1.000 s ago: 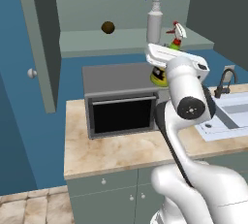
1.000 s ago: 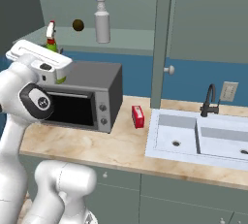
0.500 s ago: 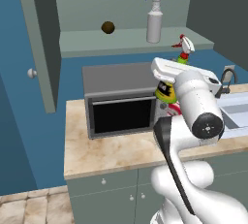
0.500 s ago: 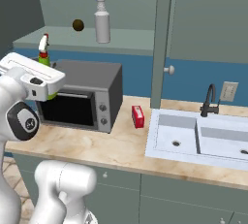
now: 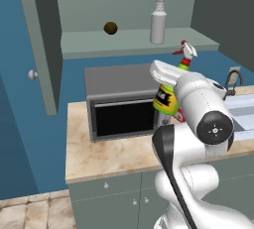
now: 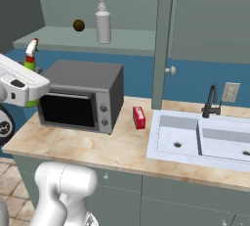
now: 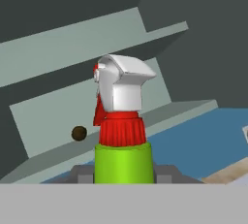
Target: Pick the spray and spray from the cabinet and place them on the counter.
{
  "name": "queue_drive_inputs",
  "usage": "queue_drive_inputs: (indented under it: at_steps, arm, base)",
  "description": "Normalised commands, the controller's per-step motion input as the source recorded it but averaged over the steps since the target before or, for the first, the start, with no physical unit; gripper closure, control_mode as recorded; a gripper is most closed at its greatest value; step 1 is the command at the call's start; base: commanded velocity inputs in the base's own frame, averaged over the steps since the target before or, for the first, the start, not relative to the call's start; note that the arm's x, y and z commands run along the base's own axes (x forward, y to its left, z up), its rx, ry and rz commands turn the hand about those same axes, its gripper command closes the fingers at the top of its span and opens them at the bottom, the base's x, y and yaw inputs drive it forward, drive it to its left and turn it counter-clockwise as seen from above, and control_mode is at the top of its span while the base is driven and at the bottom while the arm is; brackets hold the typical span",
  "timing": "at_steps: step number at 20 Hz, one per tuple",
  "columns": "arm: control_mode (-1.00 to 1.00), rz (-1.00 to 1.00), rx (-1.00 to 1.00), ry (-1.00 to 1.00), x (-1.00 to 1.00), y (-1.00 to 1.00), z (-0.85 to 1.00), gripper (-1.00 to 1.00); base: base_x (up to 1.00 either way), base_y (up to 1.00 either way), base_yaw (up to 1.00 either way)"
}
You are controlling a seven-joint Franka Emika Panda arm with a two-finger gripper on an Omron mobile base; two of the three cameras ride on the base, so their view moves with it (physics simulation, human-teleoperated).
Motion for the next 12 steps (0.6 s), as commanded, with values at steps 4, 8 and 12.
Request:
queue_drive_inputs:
  at_steps: [4, 8, 12]
  arm:
    - [-1.00, 0.02, 0.04, -0.11, -0.10, 0.13, -0.45, 1.00]
    - [-1.00, 0.02, 0.05, -0.15, 0.10, 0.16, -0.46, 1.00]
    - [-1.00, 0.00, 0.05, -0.17, 0.42, 0.14, -0.42, 1.00]
  base:
    - [0.00, 0.00, 0.00]
    - [0.00, 0.00, 0.00]
    - [0.00, 0.00, 0.00]
